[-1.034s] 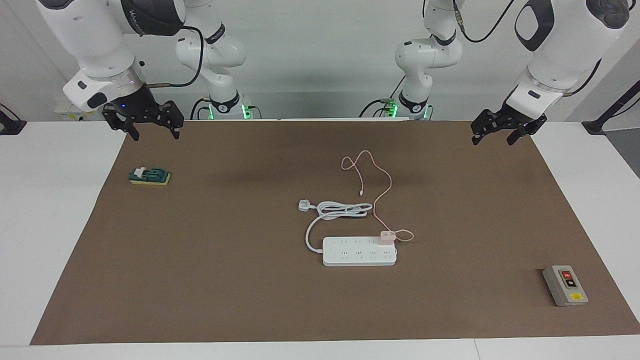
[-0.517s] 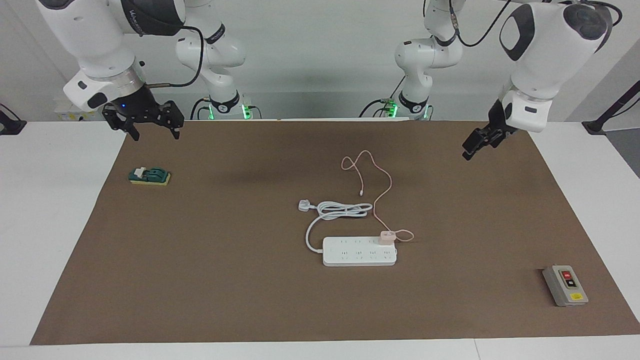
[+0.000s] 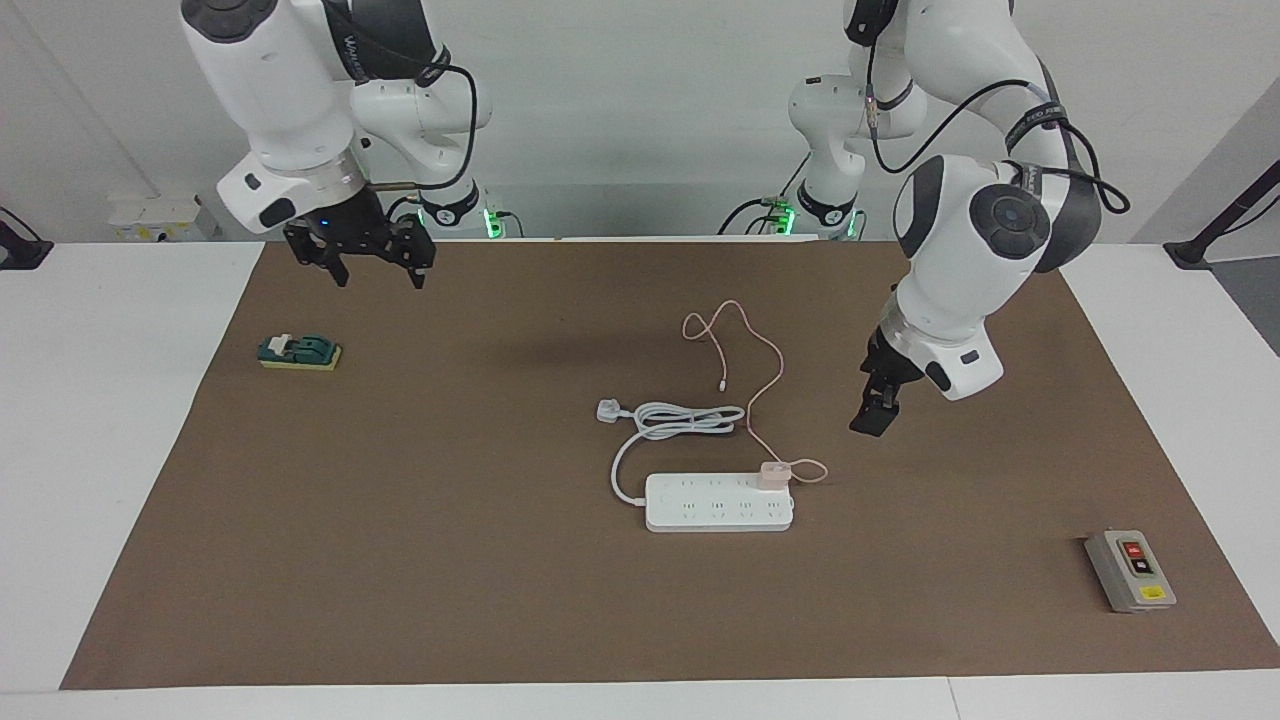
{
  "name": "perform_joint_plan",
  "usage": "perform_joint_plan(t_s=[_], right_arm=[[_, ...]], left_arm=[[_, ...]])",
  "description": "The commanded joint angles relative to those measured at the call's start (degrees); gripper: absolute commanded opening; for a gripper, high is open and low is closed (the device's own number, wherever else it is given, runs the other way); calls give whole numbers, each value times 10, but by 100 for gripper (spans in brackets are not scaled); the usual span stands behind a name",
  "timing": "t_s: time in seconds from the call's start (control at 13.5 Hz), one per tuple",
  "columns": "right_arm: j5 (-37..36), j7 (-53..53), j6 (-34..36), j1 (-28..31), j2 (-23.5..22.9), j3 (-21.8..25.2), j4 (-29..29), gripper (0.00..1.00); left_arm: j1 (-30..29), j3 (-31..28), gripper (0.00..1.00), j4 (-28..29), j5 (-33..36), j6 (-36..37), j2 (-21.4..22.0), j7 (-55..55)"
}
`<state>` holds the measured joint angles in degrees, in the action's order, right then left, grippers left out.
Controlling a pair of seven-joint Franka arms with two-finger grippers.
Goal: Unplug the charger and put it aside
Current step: 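Reach the left gripper to the pink charger while the right gripper approaches the strip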
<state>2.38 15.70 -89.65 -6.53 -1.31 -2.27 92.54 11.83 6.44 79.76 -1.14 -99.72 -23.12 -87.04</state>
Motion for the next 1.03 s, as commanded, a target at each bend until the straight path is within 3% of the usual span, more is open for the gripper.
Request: perform_joint_plan(t_s=[0.0,0.15,0.3,0.59,0.96], right_arm=[[45,91,-45,-20,-10,0,33,100],[77,192,-68,-54,-39,0,33,100],[108,289,-96,-87,-65,0,35,100],[197,435,-183,-126,-122,0,38,100],[278,519,-274,-144,-233,0,0,100]], left_arm=[[66,-41,100,-100,9,3,-94,-122],[116,-78,100,-72,6,-54,-97,-160],[119,-79,100,-44,9,-94,-90,-182],[137,-79,100,92,11,-176,-46,-189],[133,-79,100,108,18,-250,-57,-197]])
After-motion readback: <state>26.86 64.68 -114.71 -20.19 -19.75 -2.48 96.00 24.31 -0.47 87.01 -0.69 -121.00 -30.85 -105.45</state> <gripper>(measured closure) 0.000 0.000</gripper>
